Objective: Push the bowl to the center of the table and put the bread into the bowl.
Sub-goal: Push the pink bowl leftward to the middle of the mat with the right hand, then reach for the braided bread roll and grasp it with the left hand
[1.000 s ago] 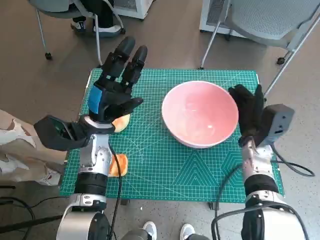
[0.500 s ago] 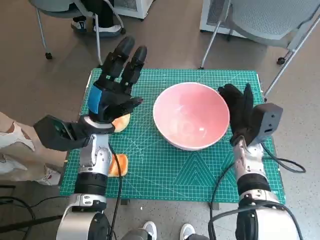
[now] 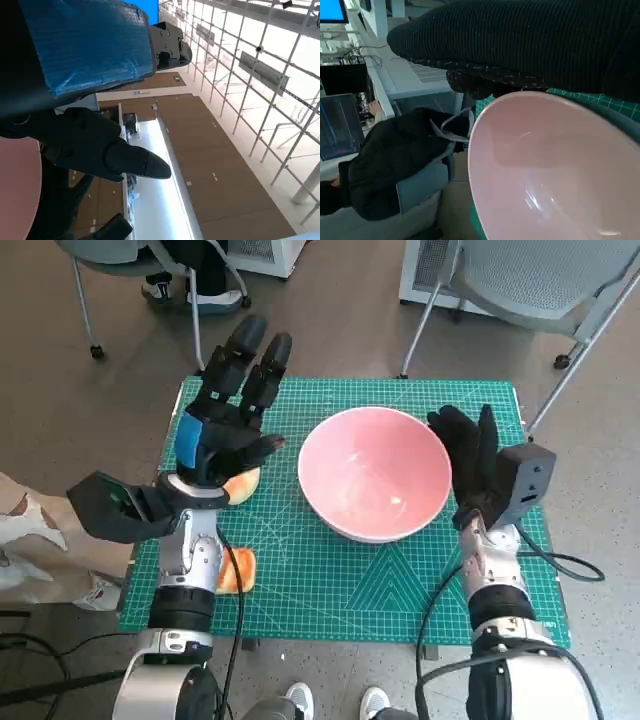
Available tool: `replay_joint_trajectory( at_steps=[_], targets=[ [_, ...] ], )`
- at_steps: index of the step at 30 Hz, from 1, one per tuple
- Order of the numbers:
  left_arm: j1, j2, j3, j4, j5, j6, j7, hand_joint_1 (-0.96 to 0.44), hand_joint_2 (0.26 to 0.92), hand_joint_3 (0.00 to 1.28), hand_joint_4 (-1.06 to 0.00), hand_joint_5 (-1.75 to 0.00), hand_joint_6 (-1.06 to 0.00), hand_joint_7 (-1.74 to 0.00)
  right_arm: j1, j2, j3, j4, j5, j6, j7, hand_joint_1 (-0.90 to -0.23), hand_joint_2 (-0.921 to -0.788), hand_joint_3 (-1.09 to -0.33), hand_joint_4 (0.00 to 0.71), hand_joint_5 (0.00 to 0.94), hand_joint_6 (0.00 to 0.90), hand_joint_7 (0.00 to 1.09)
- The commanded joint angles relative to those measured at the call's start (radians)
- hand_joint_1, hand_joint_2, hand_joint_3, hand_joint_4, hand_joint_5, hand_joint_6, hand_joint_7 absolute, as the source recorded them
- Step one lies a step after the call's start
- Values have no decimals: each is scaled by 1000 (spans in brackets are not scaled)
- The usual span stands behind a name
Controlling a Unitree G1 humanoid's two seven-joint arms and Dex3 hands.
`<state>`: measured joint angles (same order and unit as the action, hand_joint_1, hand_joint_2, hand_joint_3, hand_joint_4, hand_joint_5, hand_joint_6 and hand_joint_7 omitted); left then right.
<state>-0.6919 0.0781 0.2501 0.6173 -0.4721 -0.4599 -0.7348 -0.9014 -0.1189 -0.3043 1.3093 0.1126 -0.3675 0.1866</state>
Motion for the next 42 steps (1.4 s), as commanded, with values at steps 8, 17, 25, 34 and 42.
replay_joint_trajectory(
  at_steps=[8,17,25,34,42],
  targets=[
    [21,2,-2,-16,2,0,4,-410,921,86,-76,-4,-75,-319,5,-46,-12,1,9,10,38,-589,-921,-766,251,4,299,88],
    [28,5,3,-30,-6,14,8,-406,921,88,-76,-3,-85,-330,-7,-89,-26,-82,38,-87,83,-606,-921,-773,253,4,282,78],
    [17,-2,-3,-19,-2,13,10,-404,921,89,-74,-1,-85,-335,40,-33,-21,-267,114,-273,205,-594,-921,-799,220,0,255,65],
    [-2,-4,-8,14,0,6,-10,-409,921,86,-72,0,-82,-336,122,26,44,-505,190,-356,345,-612,-921,-764,223,5,275,86],
    [-3,3,-7,14,-2,10,-28,-418,921,83,-73,-1,-83,-334,153,22,88,-580,194,-367,386,-615,-921,-748,234,8,289,103]
  ],
)
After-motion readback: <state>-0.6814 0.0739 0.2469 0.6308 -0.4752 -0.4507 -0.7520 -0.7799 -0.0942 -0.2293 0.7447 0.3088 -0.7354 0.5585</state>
